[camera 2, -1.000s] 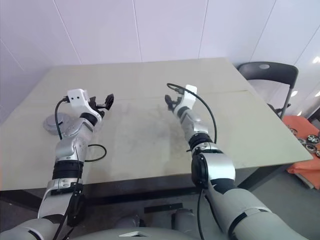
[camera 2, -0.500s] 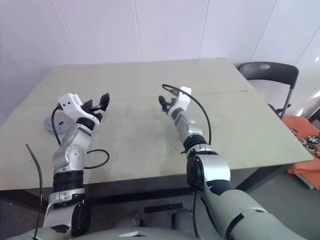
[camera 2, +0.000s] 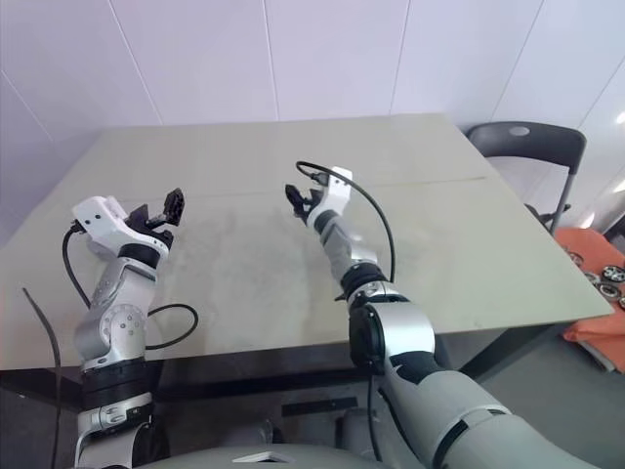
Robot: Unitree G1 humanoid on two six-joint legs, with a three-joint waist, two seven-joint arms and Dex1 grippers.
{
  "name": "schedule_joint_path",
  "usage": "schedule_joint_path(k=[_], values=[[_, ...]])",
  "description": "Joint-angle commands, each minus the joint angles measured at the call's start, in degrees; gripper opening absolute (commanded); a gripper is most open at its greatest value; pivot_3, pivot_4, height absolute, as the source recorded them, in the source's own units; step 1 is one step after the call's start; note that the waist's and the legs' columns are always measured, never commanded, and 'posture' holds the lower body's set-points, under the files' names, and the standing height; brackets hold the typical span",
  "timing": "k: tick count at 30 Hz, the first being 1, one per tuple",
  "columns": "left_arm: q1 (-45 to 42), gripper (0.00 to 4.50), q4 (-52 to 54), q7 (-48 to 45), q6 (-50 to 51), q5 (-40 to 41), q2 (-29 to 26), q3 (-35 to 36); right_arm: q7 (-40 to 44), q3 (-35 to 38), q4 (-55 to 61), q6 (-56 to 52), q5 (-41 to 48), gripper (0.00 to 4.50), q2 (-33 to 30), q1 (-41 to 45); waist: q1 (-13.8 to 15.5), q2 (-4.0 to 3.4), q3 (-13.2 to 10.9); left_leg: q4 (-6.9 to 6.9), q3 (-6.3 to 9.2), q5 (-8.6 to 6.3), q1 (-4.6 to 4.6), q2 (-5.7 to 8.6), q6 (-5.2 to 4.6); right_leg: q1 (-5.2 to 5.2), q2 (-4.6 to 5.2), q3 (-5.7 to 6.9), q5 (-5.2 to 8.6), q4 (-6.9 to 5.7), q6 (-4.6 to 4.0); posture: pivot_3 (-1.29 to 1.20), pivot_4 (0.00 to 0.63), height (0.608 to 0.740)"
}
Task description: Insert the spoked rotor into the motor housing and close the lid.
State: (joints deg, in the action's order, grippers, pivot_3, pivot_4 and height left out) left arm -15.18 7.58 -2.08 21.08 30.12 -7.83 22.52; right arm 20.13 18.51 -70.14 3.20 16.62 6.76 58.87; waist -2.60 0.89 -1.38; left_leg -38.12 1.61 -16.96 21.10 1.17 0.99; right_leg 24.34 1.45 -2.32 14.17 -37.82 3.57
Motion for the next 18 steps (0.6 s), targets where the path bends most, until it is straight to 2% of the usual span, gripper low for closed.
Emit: schedule_joint_path(k=[1, 9, 18], values=[[0.7, 4.48, 4.1, 1.0, 0.6, 0.9, -1.1, 1.1, 0.0, 0.3, 0.5, 1.4, 0.5, 3.46, 0.9, 2.6, 0.0, 0.0, 0.0, 0.0, 0.0, 0.0, 0.0, 0.0, 0.0, 0.0, 0.0, 0.0, 0.0, 0.0, 0.0, 0.0, 0.0, 0.74], [0.2, 4.48, 4.0, 1.2, 0.9, 1.0, -1.6, 0.8, -0.1, 0.9, 0.2, 2.0, 1.0, 3.46, 0.1, 3.0, 0.0, -0.01, 0.0, 0.0, 0.0, 0.0, -0.01, 0.0, 0.0, -0.02, -0.02, 0.01, 0.0, 0.04, 0.0, 0.0, 0.0, 0.74], [-5.3, 4.48, -2.4, -1.1, -1.0, 0.0, -1.6, -0.7, -0.1, 1.7, 0.6, 2.5, 1.1, 3.46, -1.9, 3.6, 0.0, -0.01, 0.0, 0.0, 0.0, 0.0, 0.01, 0.01, 0.0, -0.03, -0.02, 0.02, 0.0, 0.1, 0.0, 0.0, 0.0, 0.74]])
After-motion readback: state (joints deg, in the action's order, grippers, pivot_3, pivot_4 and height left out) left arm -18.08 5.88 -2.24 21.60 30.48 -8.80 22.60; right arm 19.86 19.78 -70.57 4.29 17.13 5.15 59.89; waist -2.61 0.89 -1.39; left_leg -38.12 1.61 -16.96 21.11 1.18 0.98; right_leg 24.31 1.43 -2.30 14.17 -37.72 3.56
